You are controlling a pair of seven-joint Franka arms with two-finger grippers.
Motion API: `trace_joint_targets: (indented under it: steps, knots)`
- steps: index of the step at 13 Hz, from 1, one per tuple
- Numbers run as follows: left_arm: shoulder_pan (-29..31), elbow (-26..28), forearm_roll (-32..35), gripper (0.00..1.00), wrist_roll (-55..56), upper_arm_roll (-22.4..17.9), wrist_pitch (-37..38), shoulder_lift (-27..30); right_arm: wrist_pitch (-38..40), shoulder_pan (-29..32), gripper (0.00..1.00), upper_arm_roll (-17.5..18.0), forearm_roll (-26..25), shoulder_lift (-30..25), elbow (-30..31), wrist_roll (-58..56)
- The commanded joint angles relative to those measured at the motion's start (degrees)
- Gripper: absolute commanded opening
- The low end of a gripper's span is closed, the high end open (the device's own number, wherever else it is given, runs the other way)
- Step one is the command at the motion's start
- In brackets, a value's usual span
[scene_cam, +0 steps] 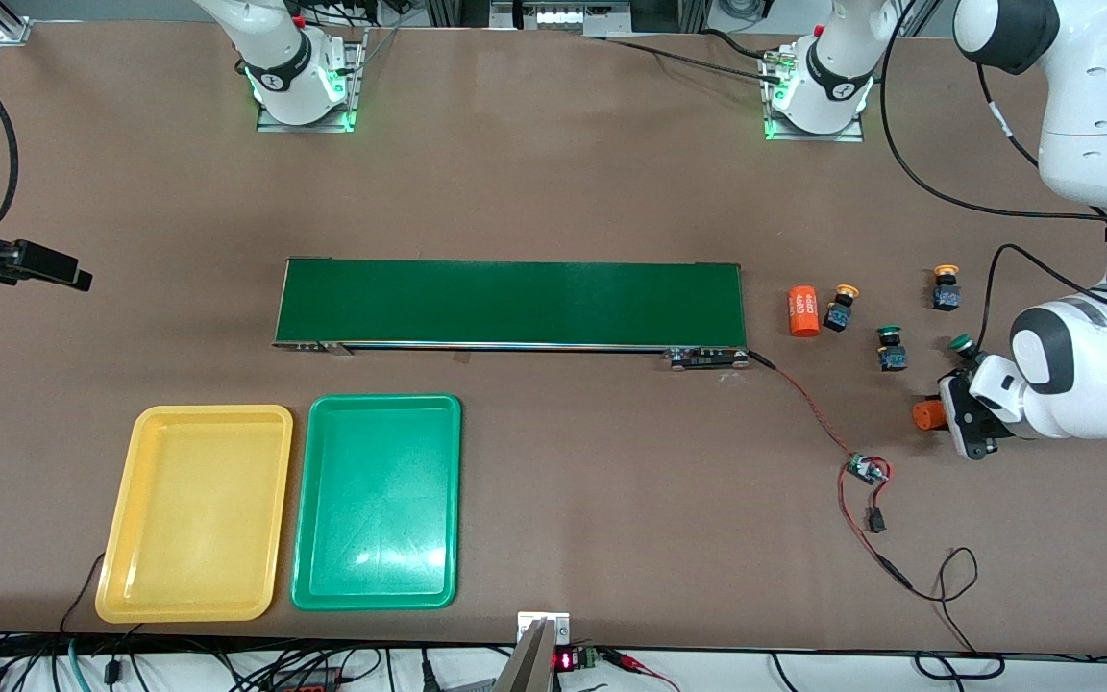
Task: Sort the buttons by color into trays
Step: 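Close the left gripper on the orange cylinder and lift it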
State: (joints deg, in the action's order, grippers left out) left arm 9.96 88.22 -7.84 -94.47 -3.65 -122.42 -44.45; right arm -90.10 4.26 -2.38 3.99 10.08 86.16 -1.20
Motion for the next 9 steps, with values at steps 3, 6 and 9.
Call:
trace_joint_targets:
  steps: [3, 6, 9]
  knots:
    - [-0.64, 0.37, -1.3, 0.02, 0.94, 4.61, 4.55, 7.43, 0.89, 0.4, 1.0, 0.19, -0.03, 0.2, -0.73, -1.17]
    - [-3.27, 0.37, -0.59, 0.02, 6.83, 5.15, 8.96, 9.99, 0.81, 0.4, 1.0, 0.19, -0.03, 0.2, -0.73, -1.26]
    - [-5.55, 0.89, -0.68, 0.01, 9.21, 5.15, 11.76, 10.52, 0.89, 0.4, 1.0, 0.19, 0.06, 0.2, -0.73, -1.26]
